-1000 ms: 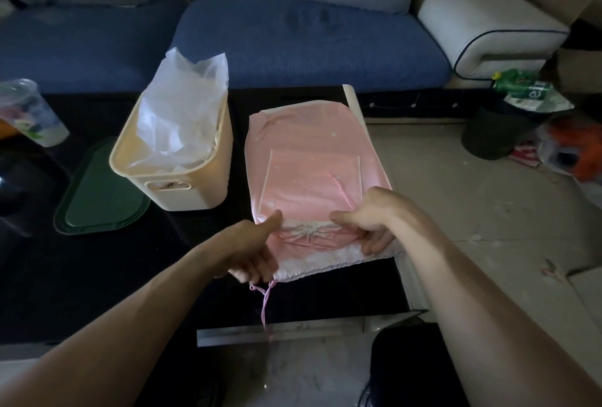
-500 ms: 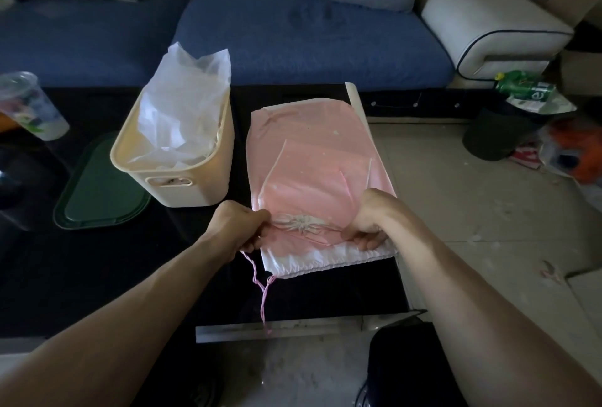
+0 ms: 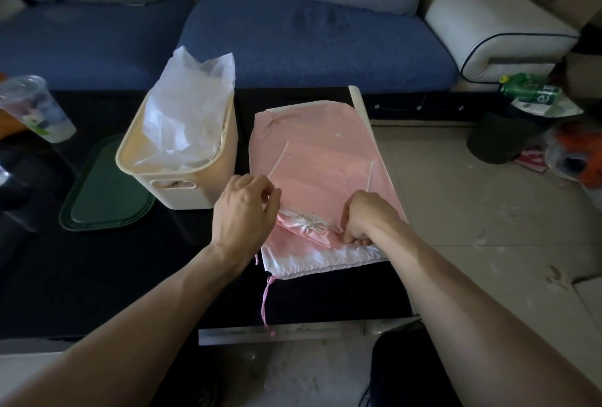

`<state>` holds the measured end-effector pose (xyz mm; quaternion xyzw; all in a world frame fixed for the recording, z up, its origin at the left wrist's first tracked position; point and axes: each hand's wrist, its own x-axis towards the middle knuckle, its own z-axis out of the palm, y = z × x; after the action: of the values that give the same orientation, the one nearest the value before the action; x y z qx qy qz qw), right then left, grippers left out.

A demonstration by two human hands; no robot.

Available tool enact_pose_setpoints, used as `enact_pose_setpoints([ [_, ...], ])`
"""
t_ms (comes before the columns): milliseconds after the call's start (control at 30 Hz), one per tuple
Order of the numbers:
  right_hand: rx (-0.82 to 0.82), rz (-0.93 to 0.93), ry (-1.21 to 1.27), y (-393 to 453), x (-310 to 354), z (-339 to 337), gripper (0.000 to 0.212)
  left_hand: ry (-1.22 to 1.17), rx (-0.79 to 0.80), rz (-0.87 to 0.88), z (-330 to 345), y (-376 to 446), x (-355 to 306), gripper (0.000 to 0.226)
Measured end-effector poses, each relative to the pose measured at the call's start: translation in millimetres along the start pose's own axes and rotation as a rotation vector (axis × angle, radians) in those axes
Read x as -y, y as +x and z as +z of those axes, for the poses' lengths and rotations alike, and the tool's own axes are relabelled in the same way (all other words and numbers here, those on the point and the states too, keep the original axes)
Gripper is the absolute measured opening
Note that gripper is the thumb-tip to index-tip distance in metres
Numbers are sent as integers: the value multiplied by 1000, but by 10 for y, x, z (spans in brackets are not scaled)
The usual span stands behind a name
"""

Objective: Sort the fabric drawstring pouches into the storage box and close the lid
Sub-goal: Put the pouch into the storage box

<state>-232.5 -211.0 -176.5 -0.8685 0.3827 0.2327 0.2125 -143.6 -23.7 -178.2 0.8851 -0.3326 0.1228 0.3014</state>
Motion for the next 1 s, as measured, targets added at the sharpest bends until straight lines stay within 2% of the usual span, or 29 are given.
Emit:
enact_pose_setpoints([
  [67, -10, -62, -58, 8, 19, 22, 30, -126, 27, 57, 21, 11, 9, 15],
  [167, 11, -173, -131, -15, -7, -3, 17, -241, 234, 95, 62, 14, 46, 15],
  [233, 41, -254, -95, -5, -97, -64, 7, -210, 410, 122, 63, -3, 79, 21],
  [300, 89, -316, -24, 15, -194, -129, 12, -143, 542, 144, 60, -9, 132, 31],
  [400, 137, -367, 124, -14, -291, -215, 14, -125, 608, 128, 50, 2, 160, 25],
  [500, 72, -426, 405, -41, -360, -320, 12, -92, 713, 104, 38, 31, 151, 25],
  [600, 51, -456, 990, -27, -314, -399, 7, -69, 765, 127, 42, 44, 146, 30],
  [667, -93, -480, 1274, 21, -215, -384, 7, -98, 782, 112, 41, 46, 140, 35],
  [700, -244, -506, 1240, 34, -170, -365, 8, -108, 790, 110, 42, 42, 136, 36],
  [767, -508, -556, 852, -35, -111, -365, 14, -106, 800, 119, 49, 28, 123, 32],
  [800, -501, -557, 626, -103, -94, -375, 18, -107, 800, 115, 54, 18, 112, 29],
  [900, -56, -381, 157, -311, -32, -283, 45, -158, 742, 48, 79, -4, 91, 23],
  [933, 19, -308, 66, -349, -26, -212, 47, -182, 707, 18, 93, -9, 87, 21],
  [1000, -46, -251, -23, -349, -10, -101, 47, -208, 679, -8, 104, -14, 79, 24],
])
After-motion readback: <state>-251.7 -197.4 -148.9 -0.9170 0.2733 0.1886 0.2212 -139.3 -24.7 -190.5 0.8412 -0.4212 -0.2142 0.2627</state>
